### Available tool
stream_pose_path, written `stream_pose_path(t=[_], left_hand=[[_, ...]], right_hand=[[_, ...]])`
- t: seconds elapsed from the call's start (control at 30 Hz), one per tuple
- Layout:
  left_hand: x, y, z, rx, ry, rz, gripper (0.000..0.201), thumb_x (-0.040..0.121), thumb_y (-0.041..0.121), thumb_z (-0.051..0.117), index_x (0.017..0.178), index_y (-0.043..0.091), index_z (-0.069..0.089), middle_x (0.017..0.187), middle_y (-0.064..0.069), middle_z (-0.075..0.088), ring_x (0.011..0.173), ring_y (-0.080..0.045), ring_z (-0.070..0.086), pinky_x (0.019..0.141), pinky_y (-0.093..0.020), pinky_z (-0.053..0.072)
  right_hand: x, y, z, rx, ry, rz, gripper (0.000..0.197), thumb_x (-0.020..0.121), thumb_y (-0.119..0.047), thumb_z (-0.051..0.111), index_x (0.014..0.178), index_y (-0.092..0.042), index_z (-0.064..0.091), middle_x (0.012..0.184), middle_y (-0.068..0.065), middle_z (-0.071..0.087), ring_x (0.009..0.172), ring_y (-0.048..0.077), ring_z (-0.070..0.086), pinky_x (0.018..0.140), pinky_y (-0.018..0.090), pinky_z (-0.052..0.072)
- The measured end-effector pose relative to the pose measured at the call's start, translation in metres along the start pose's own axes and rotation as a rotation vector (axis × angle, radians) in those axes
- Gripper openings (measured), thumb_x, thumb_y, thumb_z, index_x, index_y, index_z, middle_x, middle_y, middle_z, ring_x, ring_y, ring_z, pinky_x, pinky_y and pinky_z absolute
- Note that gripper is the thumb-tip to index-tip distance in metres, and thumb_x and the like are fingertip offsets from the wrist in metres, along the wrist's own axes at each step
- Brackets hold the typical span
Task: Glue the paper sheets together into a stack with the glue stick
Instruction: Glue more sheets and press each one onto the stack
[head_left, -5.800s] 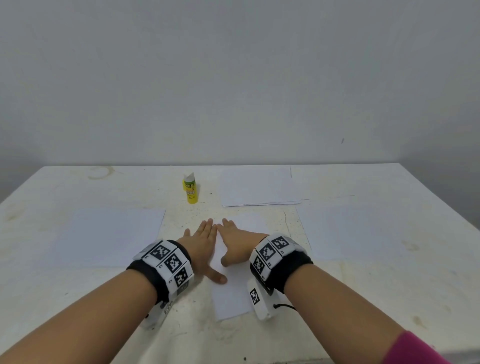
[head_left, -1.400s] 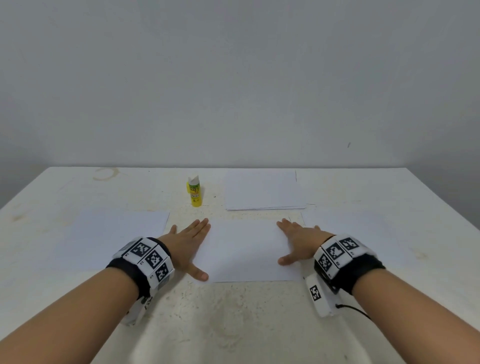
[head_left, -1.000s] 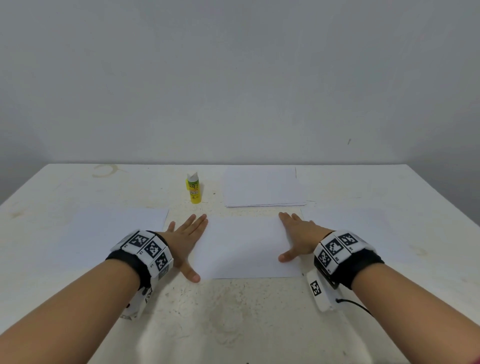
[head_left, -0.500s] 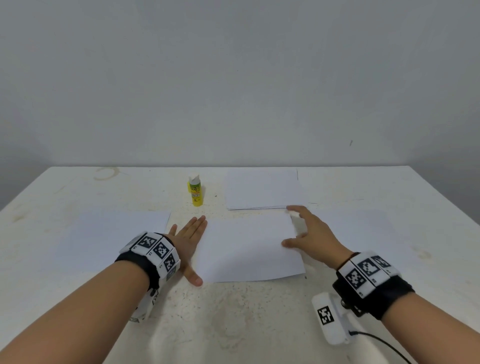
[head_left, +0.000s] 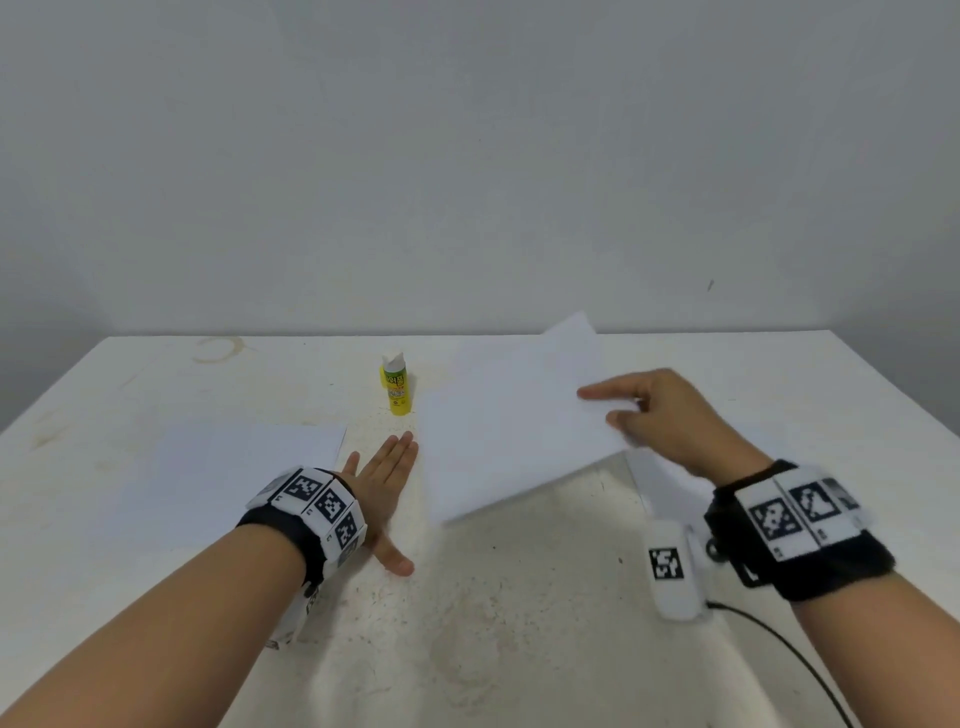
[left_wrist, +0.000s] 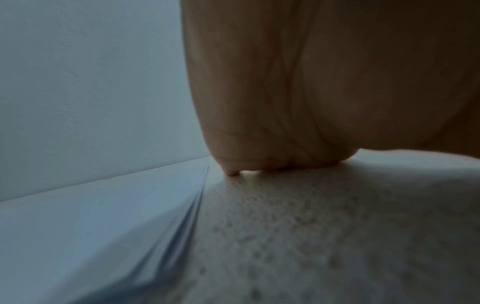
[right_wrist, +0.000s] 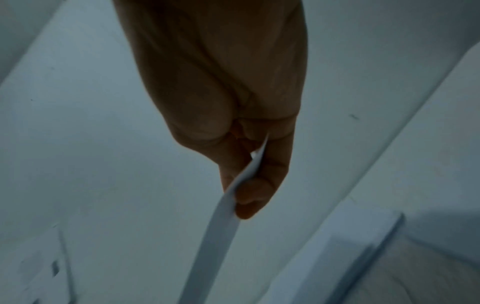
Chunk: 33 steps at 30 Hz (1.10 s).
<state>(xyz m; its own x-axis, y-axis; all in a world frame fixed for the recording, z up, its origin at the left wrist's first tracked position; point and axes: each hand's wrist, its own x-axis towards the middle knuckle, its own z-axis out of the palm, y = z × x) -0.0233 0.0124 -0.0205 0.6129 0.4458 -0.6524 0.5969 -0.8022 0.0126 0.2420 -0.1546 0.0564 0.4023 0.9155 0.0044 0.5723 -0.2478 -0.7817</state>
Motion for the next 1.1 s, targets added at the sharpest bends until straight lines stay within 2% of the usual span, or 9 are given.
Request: stream_pose_path(t=[0.07, 0.2, 0.27, 0.3, 0.37, 0.43, 0.57, 0.77, 1.1], left_hand=[[0.003, -0.001, 0.001, -0.017, 0.006, 0.012, 0.163, 0.003, 0.099, 0.024, 0.122, 0.012, -0.045, 0.130, 0.003, -0.051, 0.134, -0.015, -0.036, 0.114, -0.053, -0.011], [0.004, 0.001, 0.002, -0.039, 0.017, -0.018, 0.156, 0.017, 0.089, 0.039, 0.121, 0.011, -0.046, 0.138, -0.004, -0.050, 0.139, -0.021, -0.035, 0.114, -0.050, -0.013], [0.004, 0.002, 0.003, -0.038, 0.019, -0.019, 0.158, 0.016, 0.089, 0.039, 0.124, 0.010, -0.045, 0.139, -0.004, -0.049, 0.139, -0.021, -0.034, 0.114, -0.050, -0.013], [0.004, 0.001, 0.003, -0.041, 0.018, -0.019, 0.161, 0.016, 0.089, 0.039, 0.128, 0.009, -0.044, 0.142, -0.005, -0.048, 0.139, -0.021, -0.034, 0.114, -0.050, -0.013], [0.003, 0.002, 0.002, -0.049, 0.014, -0.026, 0.166, 0.015, 0.088, 0.039, 0.135, 0.006, -0.040, 0.147, -0.007, -0.044, 0.139, -0.022, -0.033, 0.114, -0.050, -0.013], [0.002, 0.004, 0.001, -0.054, 0.014, -0.032, 0.167, 0.014, 0.088, 0.039, 0.137, 0.006, -0.039, 0.148, -0.007, -0.043, 0.140, -0.021, -0.033, 0.114, -0.050, -0.013], [0.001, 0.004, -0.001, -0.063, 0.008, -0.026, 0.165, 0.017, 0.087, 0.041, 0.137, 0.007, -0.039, 0.148, -0.005, -0.043, 0.139, -0.020, -0.034, 0.113, -0.049, -0.015], [0.001, 0.004, 0.001, -0.053, 0.016, -0.035, 0.165, 0.017, 0.087, 0.040, 0.139, 0.008, -0.038, 0.149, -0.005, -0.042, 0.140, -0.020, -0.032, 0.114, -0.050, -0.013], [0.003, -0.001, 0.002, -0.070, 0.019, -0.001, 0.170, 0.010, 0.093, 0.034, 0.139, 0.009, -0.038, 0.148, -0.003, -0.043, 0.139, -0.019, -0.034, 0.113, -0.049, -0.015]], right_hand=[[0.014, 0.002, -0.011, 0.043, 0.106, 0.021, 0.040, 0.089, 0.006, 0.055, 0.111, -0.025, 0.068, 0.115, -0.004, 0.061, 0.097, 0.008, 0.054, 0.096, 0.025, 0.040], [0.054, 0.017, -0.012, 0.087, 0.211, 0.080, 0.040, 0.089, 0.010, 0.050, 0.117, -0.013, 0.067, 0.128, 0.006, 0.058, 0.116, 0.020, 0.053, 0.087, 0.024, 0.044], [0.075, 0.027, -0.005, 0.073, 0.228, 0.141, 0.043, 0.088, 0.013, 0.047, 0.118, -0.011, 0.066, 0.134, 0.009, 0.055, 0.115, 0.021, 0.054, 0.085, 0.023, 0.045], [0.085, 0.033, -0.001, 0.051, 0.230, 0.169, 0.045, 0.086, 0.014, 0.045, 0.118, -0.012, 0.066, 0.135, 0.010, 0.054, 0.115, 0.021, 0.053, 0.088, 0.024, 0.045], [0.101, 0.041, 0.007, -0.019, 0.212, 0.210, 0.048, 0.085, 0.014, 0.041, 0.117, -0.012, 0.067, 0.136, 0.010, 0.054, 0.123, 0.022, 0.050, 0.094, 0.022, 0.042], [0.112, 0.045, 0.014, -0.081, 0.172, 0.241, 0.048, 0.086, 0.013, 0.040, 0.117, -0.012, 0.067, 0.137, 0.008, 0.054, 0.127, 0.022, 0.048, 0.093, 0.018, 0.036], [0.123, 0.049, 0.023, -0.193, 0.091, 0.296, 0.043, 0.090, 0.009, 0.038, 0.118, -0.009, 0.066, 0.140, 0.009, 0.050, 0.128, 0.025, 0.046, 0.100, 0.023, 0.035], [0.127, 0.058, 0.029, -0.233, 0.027, 0.352, 0.039, 0.091, 0.006, 0.042, 0.120, -0.009, 0.063, 0.142, 0.010, 0.047, 0.130, 0.027, 0.044, 0.101, 0.025, 0.035], [0.128, 0.059, 0.036, -0.388, -0.021, 0.401, 0.041, 0.081, -0.002, 0.061, 0.120, -0.015, 0.062, 0.131, 0.008, 0.051, 0.118, 0.025, 0.053, 0.088, 0.026, 0.046]])
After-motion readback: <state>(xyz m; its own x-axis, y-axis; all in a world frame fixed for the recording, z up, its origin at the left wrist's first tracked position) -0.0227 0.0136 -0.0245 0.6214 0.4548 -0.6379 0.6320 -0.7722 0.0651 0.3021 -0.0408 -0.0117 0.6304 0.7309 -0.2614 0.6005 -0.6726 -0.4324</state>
